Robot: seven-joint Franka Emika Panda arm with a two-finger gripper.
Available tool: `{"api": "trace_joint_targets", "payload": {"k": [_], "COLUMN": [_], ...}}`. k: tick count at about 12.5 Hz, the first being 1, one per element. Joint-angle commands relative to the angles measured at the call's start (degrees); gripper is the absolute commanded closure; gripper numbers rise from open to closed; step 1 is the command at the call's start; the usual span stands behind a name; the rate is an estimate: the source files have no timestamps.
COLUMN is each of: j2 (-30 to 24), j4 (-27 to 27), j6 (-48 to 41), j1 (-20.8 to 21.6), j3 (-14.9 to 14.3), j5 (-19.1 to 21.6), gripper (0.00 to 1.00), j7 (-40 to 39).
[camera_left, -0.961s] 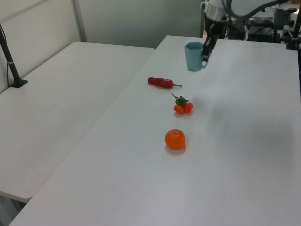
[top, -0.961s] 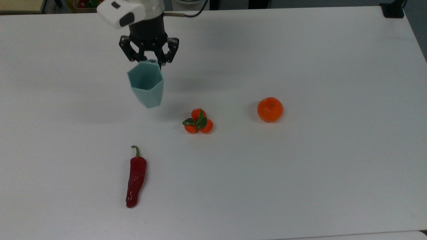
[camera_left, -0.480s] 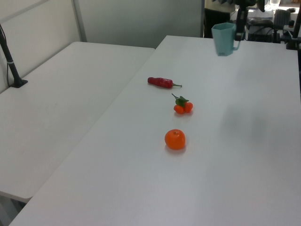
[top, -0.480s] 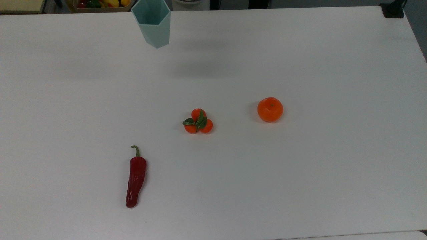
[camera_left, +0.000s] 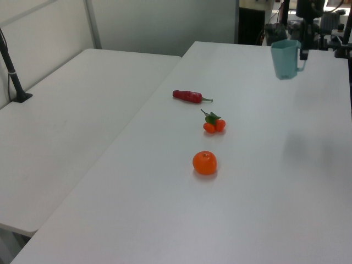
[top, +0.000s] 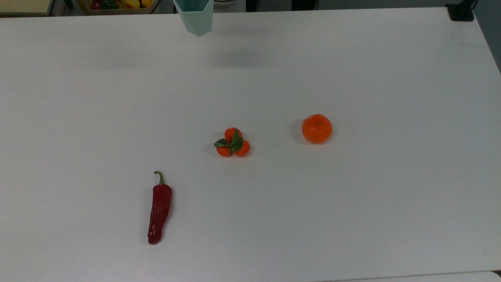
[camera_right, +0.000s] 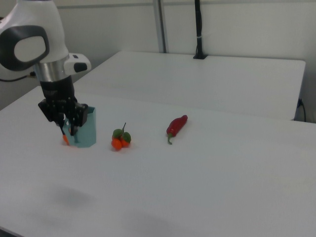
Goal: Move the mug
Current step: 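Lift the mug and carry it away from the tomatoes, then lower the mug onto the table and open the gripper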
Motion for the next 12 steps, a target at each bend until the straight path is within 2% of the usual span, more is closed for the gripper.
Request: {"api": "trace_joint_targets", "payload": {"k": [1, 8, 12], "j2": [-5.0, -4.9, -4.7], "j4": [-8.8, -21.5, -26.4], "j6": [2.0, 16.0, 23.1], "j1": [1.0, 0.3, 0.2], "j3": [-0.9, -1.2, -1.6], "j5": [-0.4, -5.4, -5.7], "gripper": [0.97, 0.96, 0.96], "j7": [-4.8, -6.0, -6.4]}}
